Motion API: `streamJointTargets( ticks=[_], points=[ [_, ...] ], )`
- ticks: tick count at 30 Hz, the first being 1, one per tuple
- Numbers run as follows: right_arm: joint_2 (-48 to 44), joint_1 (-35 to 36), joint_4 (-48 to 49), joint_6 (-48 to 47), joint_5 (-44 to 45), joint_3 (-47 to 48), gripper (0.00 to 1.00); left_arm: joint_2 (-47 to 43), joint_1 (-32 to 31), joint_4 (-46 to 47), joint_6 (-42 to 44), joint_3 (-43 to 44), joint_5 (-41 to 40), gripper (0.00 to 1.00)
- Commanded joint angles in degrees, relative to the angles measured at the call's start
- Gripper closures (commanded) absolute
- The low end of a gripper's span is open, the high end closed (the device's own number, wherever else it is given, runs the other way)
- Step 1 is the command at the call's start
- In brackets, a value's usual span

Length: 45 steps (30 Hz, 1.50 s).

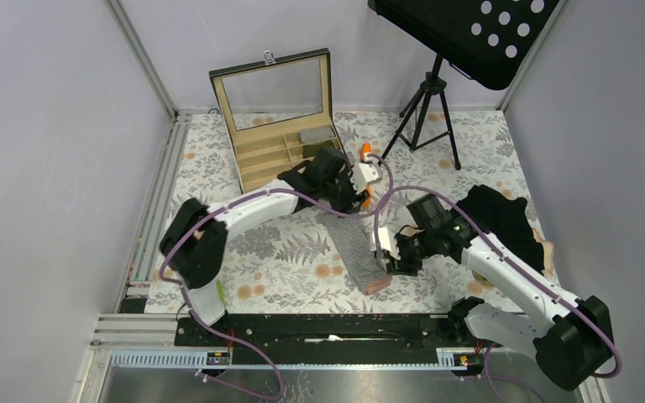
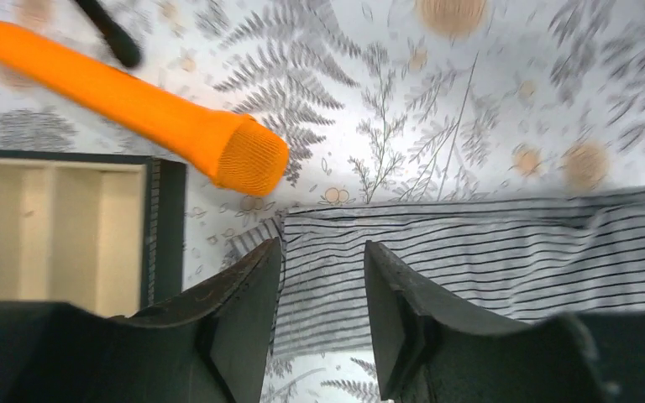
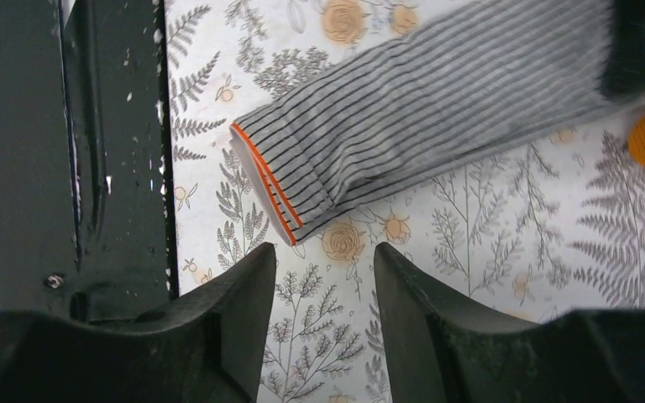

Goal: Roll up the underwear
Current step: Roll the underwear to the center of the board.

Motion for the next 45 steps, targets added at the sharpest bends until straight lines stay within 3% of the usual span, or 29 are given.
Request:
streamJointTargets(
  ticks=[1,2,5,8,13,23,25,30,32,39,45],
  points=[
    [1.0,4.9,0.7,-10.9,1.9,-2.2,0.48,-13.0,1.0,3.8,-10.5,-2.1,-2.5,0.51],
    [0.8,5.8,1.3,-12.3,2.2,-3.2,0.48,-14.6,1.5,3.6,-12.7,-3.1,-3.2,0.50],
    [-0.1,7.7,5.1,-14.8,2.7,-6.7,0.47,-17.8,2.9,-0.2,-18.4,-5.0,-6.8,0.32],
    [-0.5,8.6,8.3,-15.2,2.3,-8.7,0.46,-20.5,6.2,-3.5,-21.7,-7.4,-7.8,0.25],
    [0.7,9.1,9.4,-17.9,0.7,-10.3,0.45,-24.0,7.9,-8.5,-17.5,-10.1,-10.6,0.24],
    [8.1,11.2,16.3,-20.9,1.9,-14.0,0.45,-26.8,8.4,-9.9,-15.4,-12.7,-12.8,0.25],
    [9.5,11.8,17.2,-20.9,2.5,-14.3,0.52,-27.1,8.4,-10.0,-14.8,-12.8,-12.8,0.25],
    [12.9,12.6,15.9,-18.0,2.4,-12.1,0.84,-29.8,8.4,-9.9,-10.3,-15.2,-11.3,0.30],
    [15.2,12.7,15.7,-13.9,2.4,-9.9,0.90,-32.8,8.4,-8.5,-6.7,-18.5,-9.0,0.31],
    [30.4,12.4,4.9,0.9,-2.6,5.3,0.96,-48.4,7.7,-0.4,10.7,-35.1,0.4,0.32],
    [42.4,9.9,-3.0,8.0,-10.0,13.5,0.96,-50.3,0.3,1.4,19.1,-40.9,7.5,0.32]
  ],
)
